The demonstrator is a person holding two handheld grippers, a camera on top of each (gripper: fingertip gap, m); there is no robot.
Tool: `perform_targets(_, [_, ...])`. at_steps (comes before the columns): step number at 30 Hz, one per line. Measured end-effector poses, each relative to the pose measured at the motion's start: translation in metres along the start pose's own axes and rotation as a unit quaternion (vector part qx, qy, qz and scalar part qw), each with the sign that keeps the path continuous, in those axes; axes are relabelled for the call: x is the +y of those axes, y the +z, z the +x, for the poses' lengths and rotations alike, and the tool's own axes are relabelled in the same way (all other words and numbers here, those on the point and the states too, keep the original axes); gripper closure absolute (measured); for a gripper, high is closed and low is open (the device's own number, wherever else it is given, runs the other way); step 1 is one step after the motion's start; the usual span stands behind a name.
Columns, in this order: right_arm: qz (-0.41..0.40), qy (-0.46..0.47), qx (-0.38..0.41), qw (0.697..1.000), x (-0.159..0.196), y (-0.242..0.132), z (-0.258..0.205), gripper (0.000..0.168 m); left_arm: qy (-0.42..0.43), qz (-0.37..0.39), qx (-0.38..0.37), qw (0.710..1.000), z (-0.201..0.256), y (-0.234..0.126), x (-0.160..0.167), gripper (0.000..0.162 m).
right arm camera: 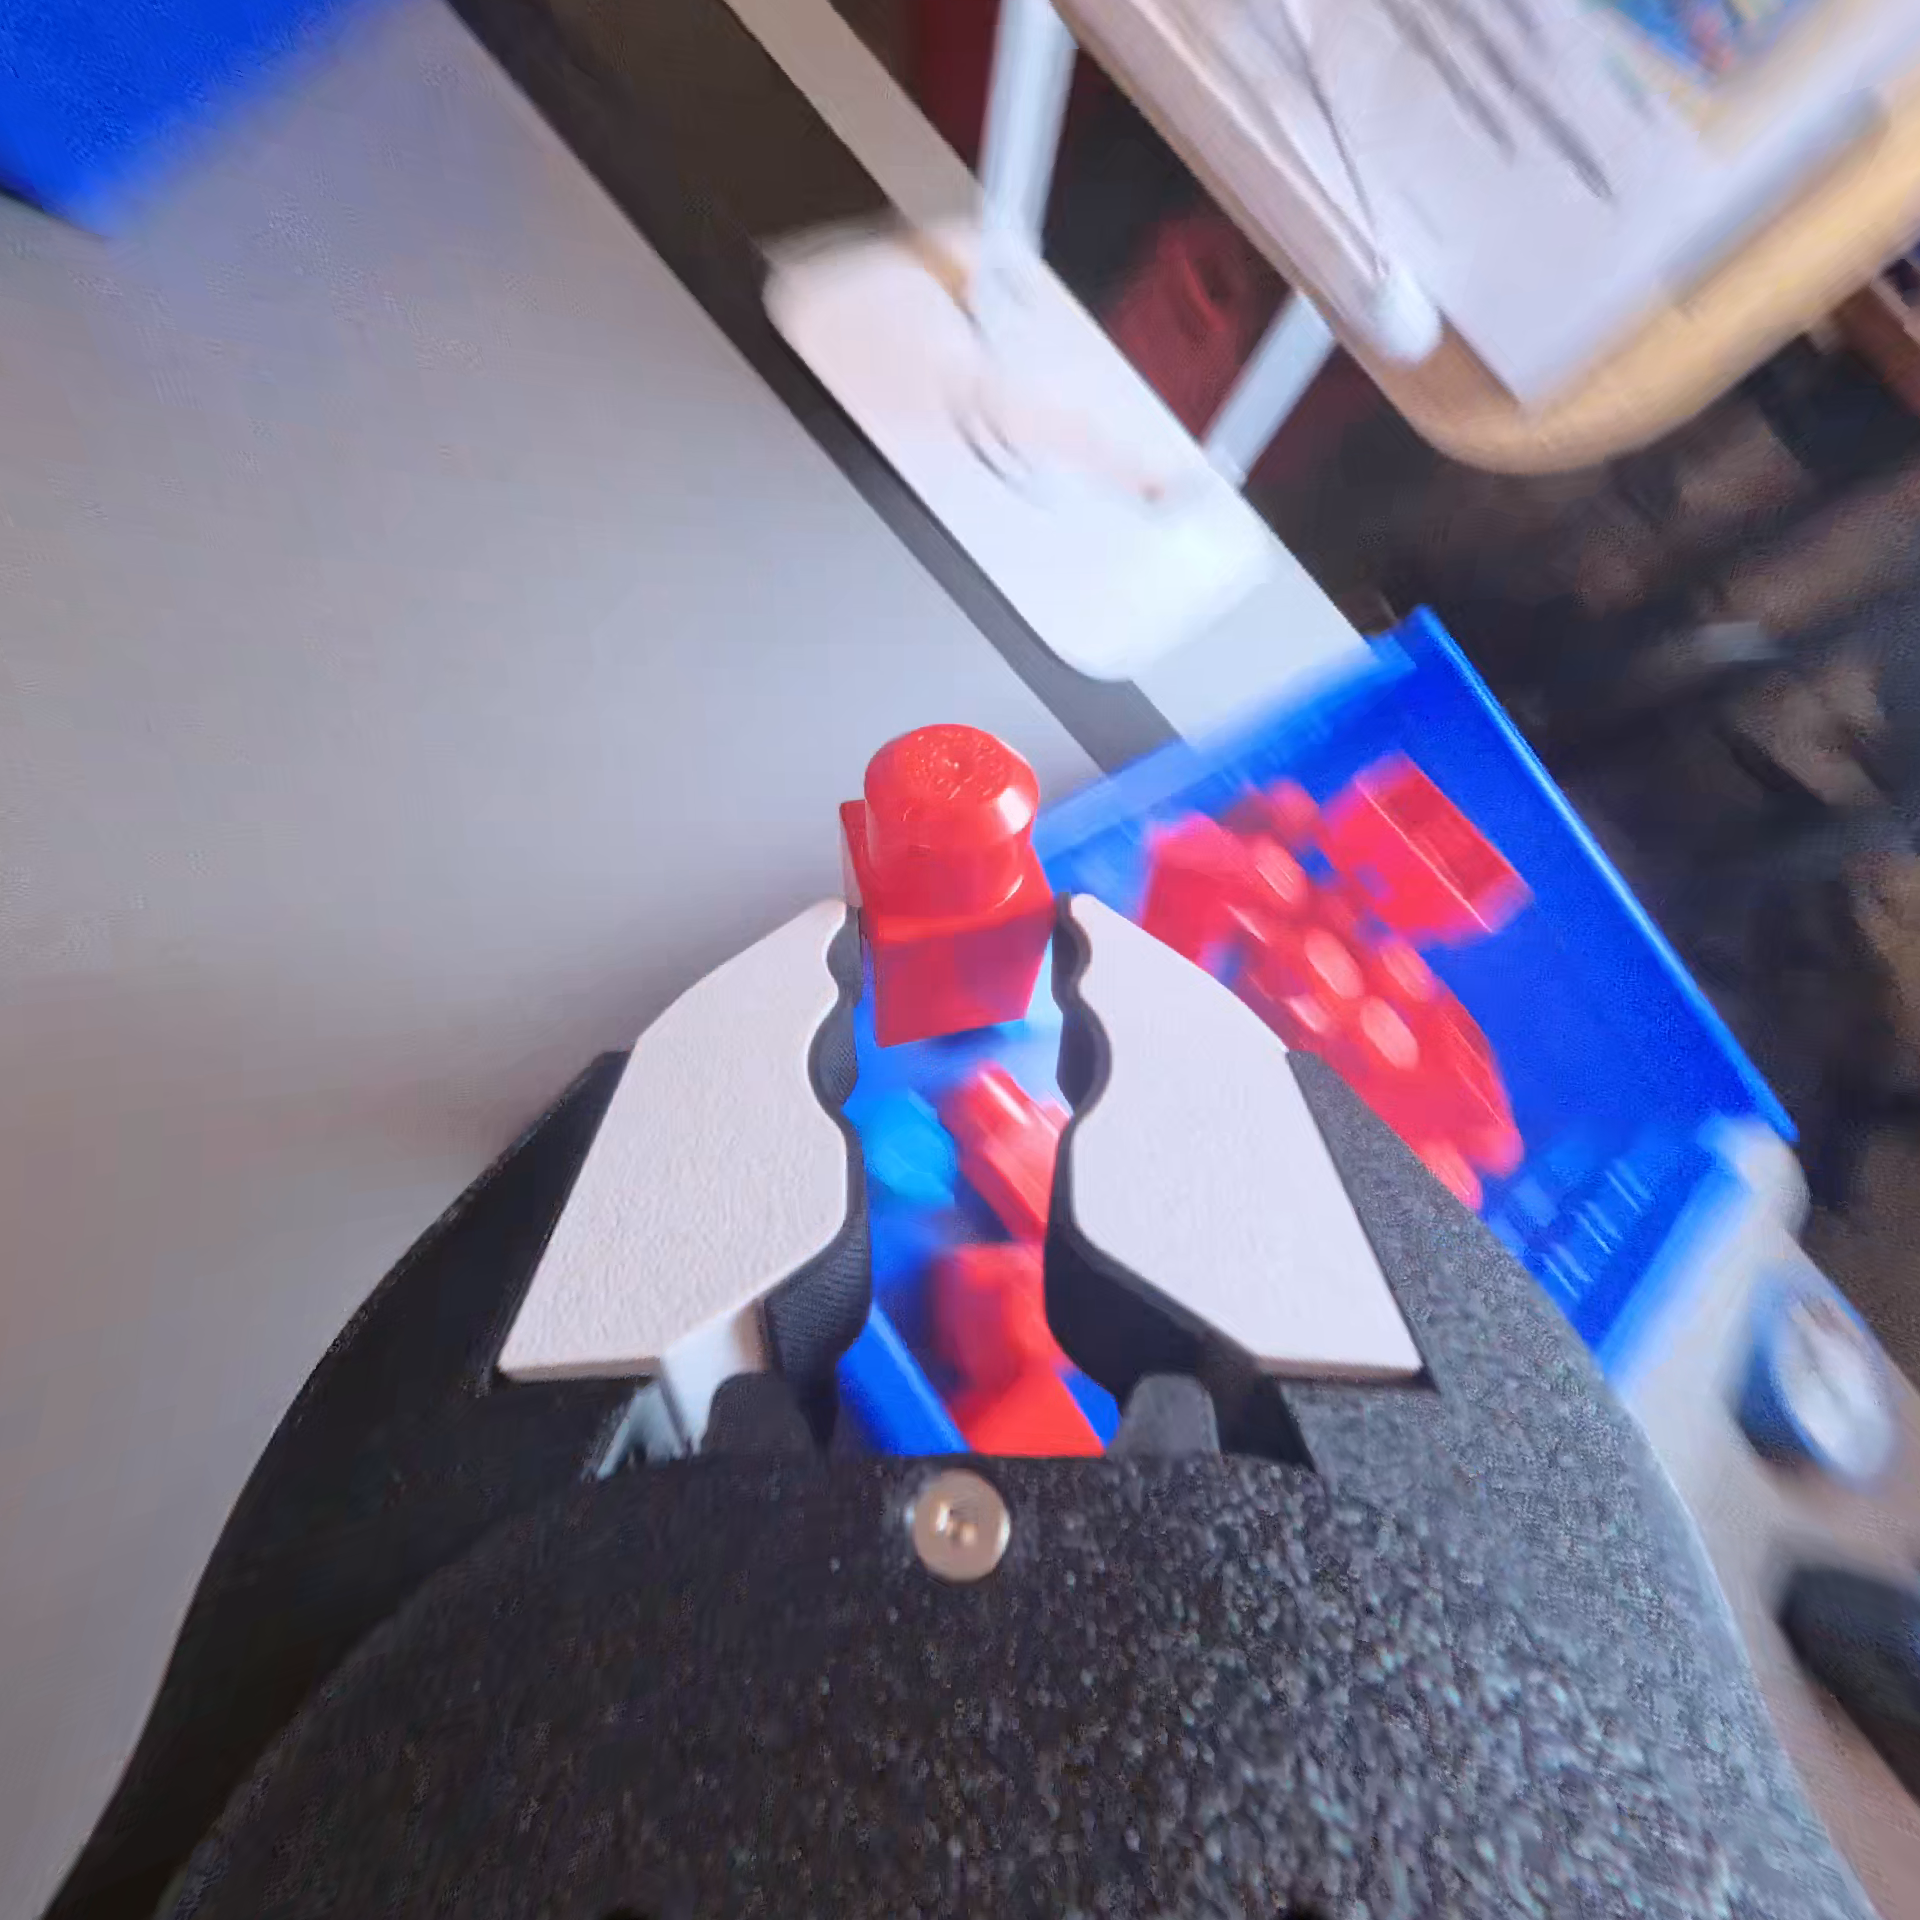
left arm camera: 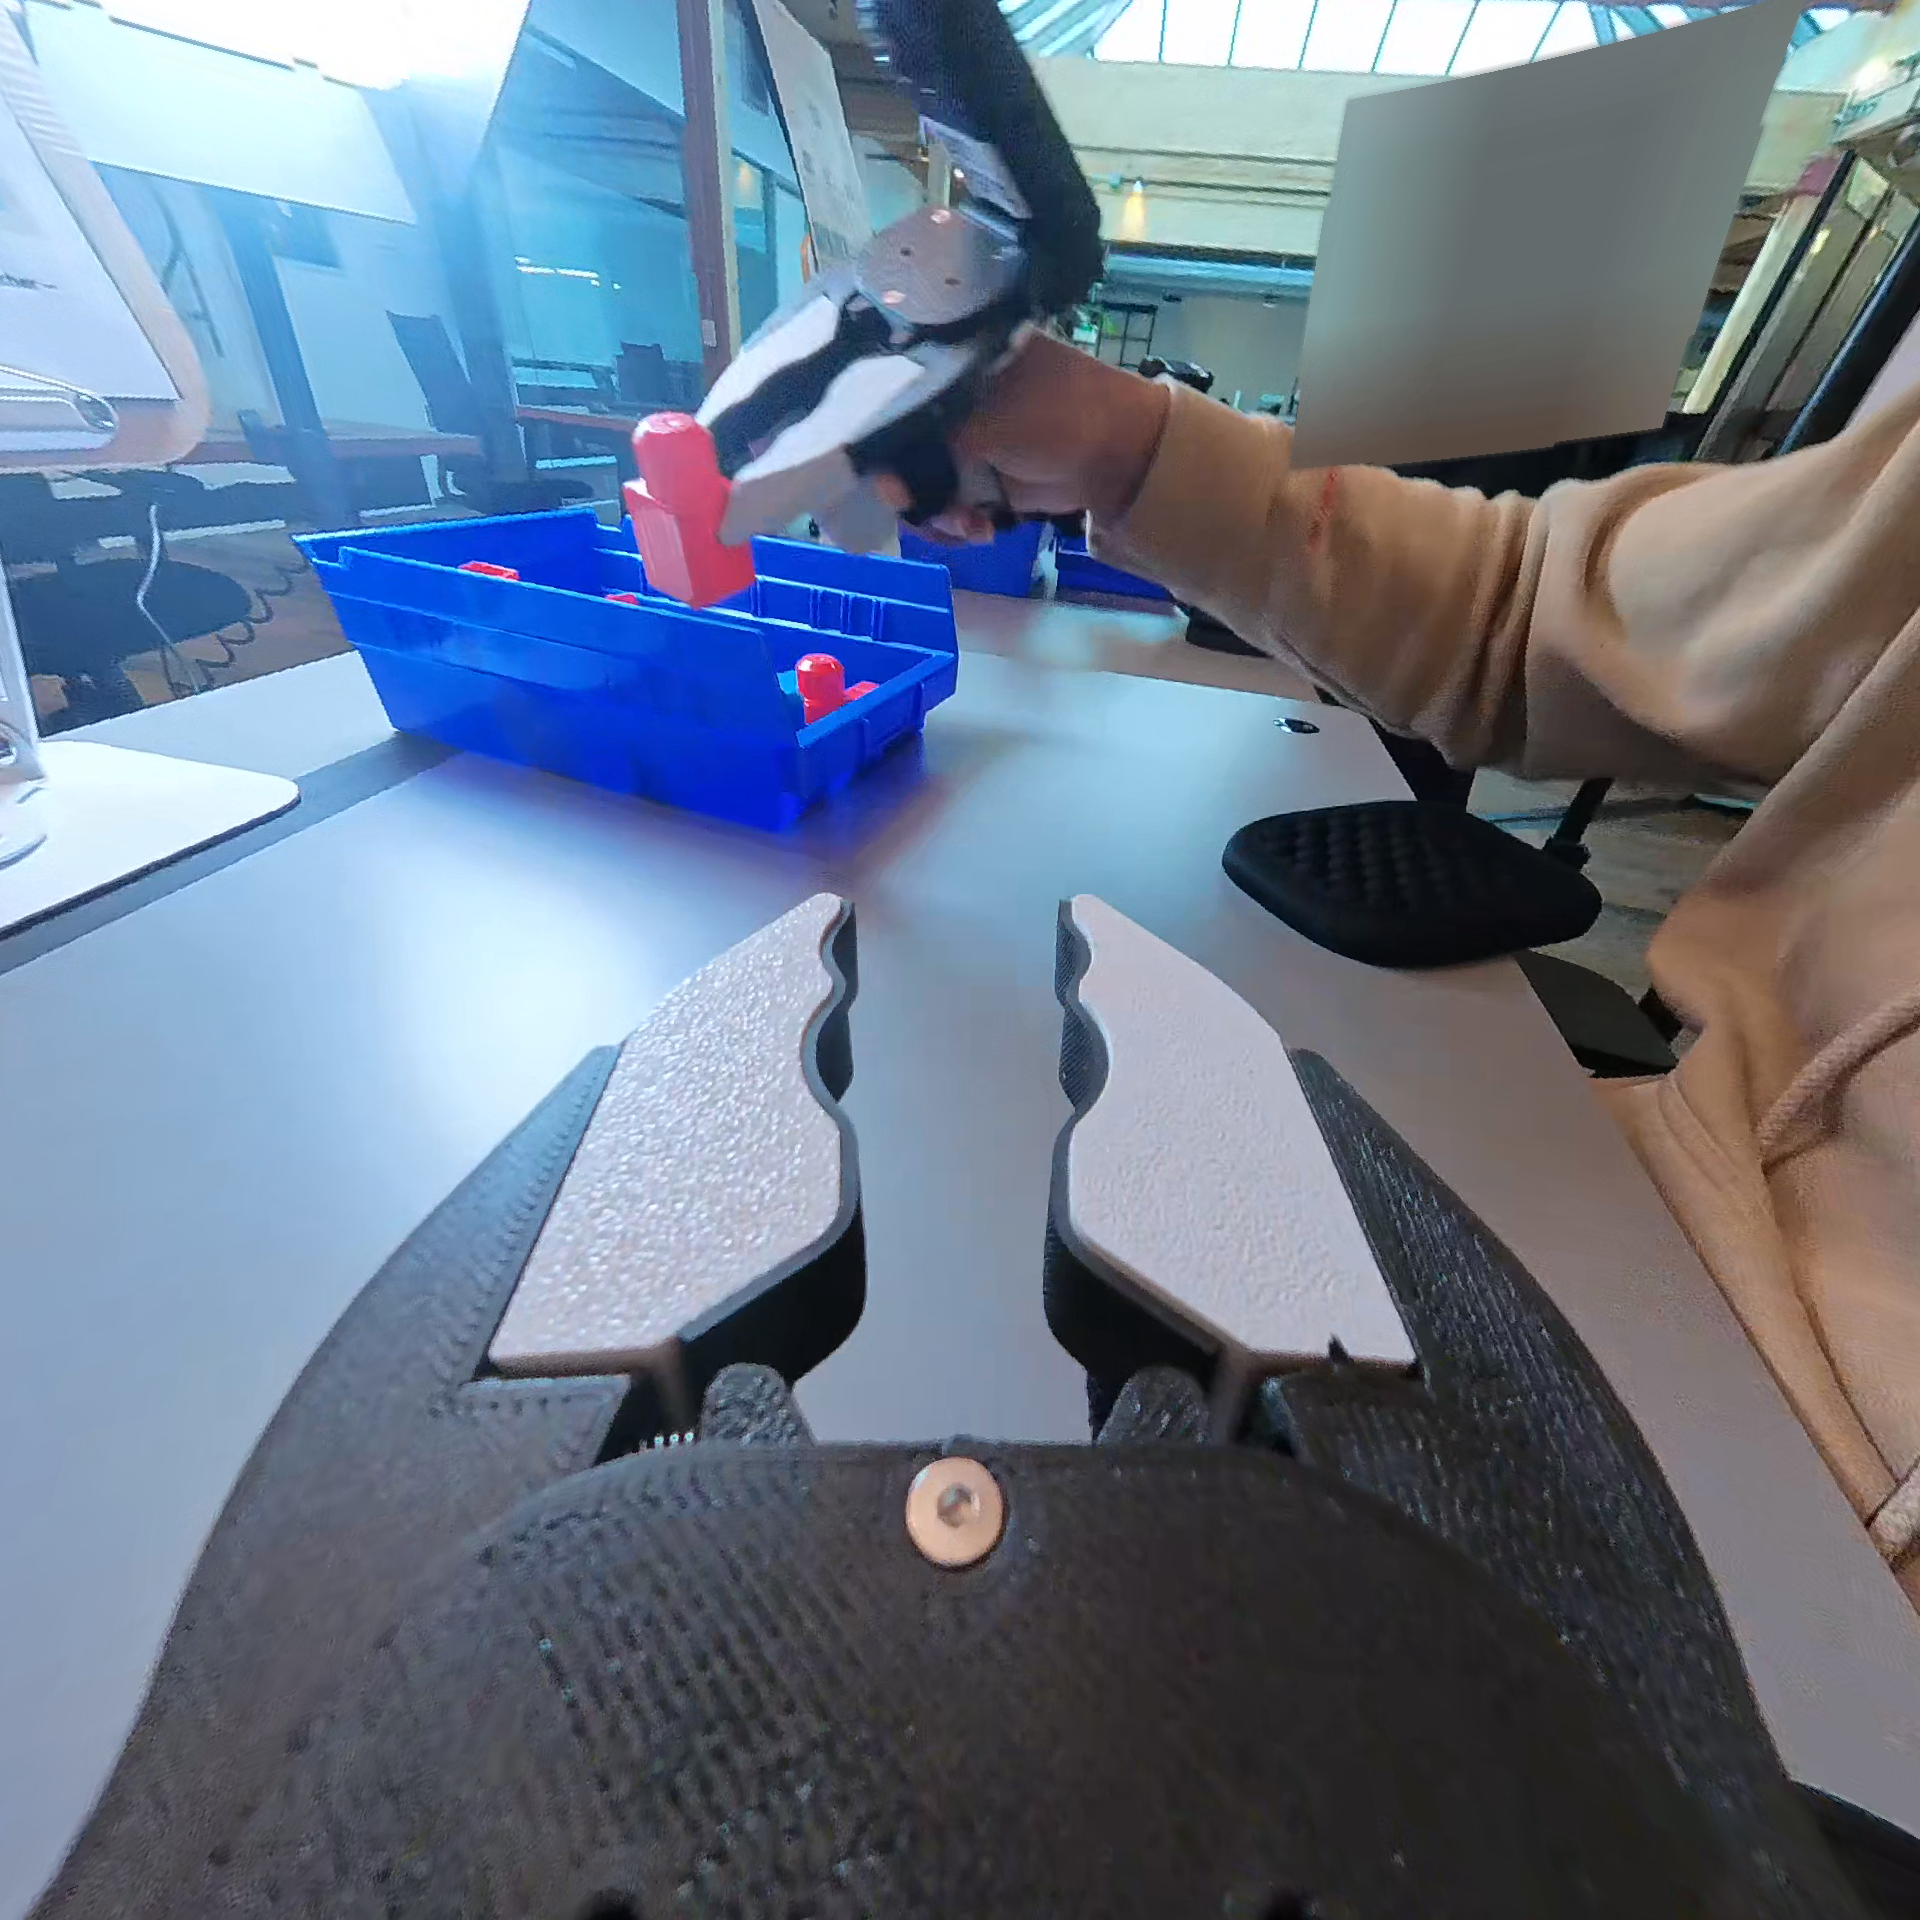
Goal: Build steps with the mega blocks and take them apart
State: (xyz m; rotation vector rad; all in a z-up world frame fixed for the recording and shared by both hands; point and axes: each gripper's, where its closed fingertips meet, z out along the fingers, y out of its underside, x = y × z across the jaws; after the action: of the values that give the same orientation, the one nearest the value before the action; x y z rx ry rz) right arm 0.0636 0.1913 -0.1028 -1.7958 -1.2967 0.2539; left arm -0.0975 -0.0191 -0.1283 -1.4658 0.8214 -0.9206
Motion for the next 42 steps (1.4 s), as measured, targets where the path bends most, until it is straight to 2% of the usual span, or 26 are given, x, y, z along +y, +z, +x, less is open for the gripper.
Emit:
perform_targets(3, [-0.168, 0.025, 0.099, 0.98, 0.076, -0.01, 0.068, 0.133, 0.014, -0.023, 0.009, 1.0, 0.007, 0.006, 0.009, 0.126])
perform_targets(6, [-0.315, 0.021, 0.087, 0.945, 0.137, -0.022, 0.068, 0.134, 0.029, -0.04, 0.012, 0.999, 0.01, 0.009, 0.015, 0.126])
perform_targets(9, [-0.37, -0.037, 0.128, 0.919, 0.158, -0.029, 0.071, 0.126, 0.022, -0.044, 0.008, 0.999, 0.007, 0.009, 0.019, 0.126])
perform_targets(13, [-0.317, -0.027, 0.155, 0.935, 0.143, -0.031, 0.07, 0.127, 0.012, -0.044, -0.004, 0.999, -0.001, 0.007, 0.019, 0.126])
perform_targets(16, [-0.228, -0.015, 0.163, 0.96, 0.112, -0.035, 0.06, 0.127, 0.021, -0.043, -0.036, 0.998, -0.014, 0.001, 0.011, 0.125])
perform_targets(19, [-0.092, 0.027, 0.108, 0.99, 0.067, -0.038, 0.024, 0.127, 0.016, -0.038, -0.099, 0.994, -0.045, -0.019, -0.009, 0.125])
perform_targets(22, [0.038, 0.075, 0.028, 0.996, 0.026, -0.044, -0.023, 0.127, 0.0, -0.045, -0.191, 0.981, -0.093, -0.057, -0.038, 0.126])
perform_targets(24, [0.093, 0.101, -0.016, 0.99, 0.01, -0.046, -0.052, 0.127, 0.001, -0.074, -0.28, 0.957, -0.137, -0.092, -0.053, 0.126])
perform_targets(27, [0.132, 0.123, -0.065, 0.981, 0.0, -0.041, -0.09, 0.127, -0.033, -0.121, -0.408, 0.904, -0.211, -0.153, -0.069, 0.125])
perform_targets(31, [0.158, 0.128, -0.101, 0.974, -0.005, -0.025, -0.123, 0.128, -0.124, -0.183, -0.511, 0.831, -0.301, -0.215, -0.066, 0.117])
perform_targets(36, [0.142, 0.112, -0.116, 0.976, 0.005, -0.01, -0.144, 0.128, -0.179, -0.303, -0.568, 0.744, -0.369, -0.253, -0.019, 0.111])
perform_targets(39, [0.139, 0.111, -0.122, 0.977, 0.009, -0.008, -0.147, 0.129, -0.227, -0.346, -0.558, 0.72, -0.385, -0.255, 0.017, 0.11])
perform_targets(42, [0.136, 0.113, -0.127, 0.976, 0.012, -0.007, -0.148, 0.129, -0.224, -0.378, -0.567, 0.697, -0.395, -0.258, 0.034, 0.114])
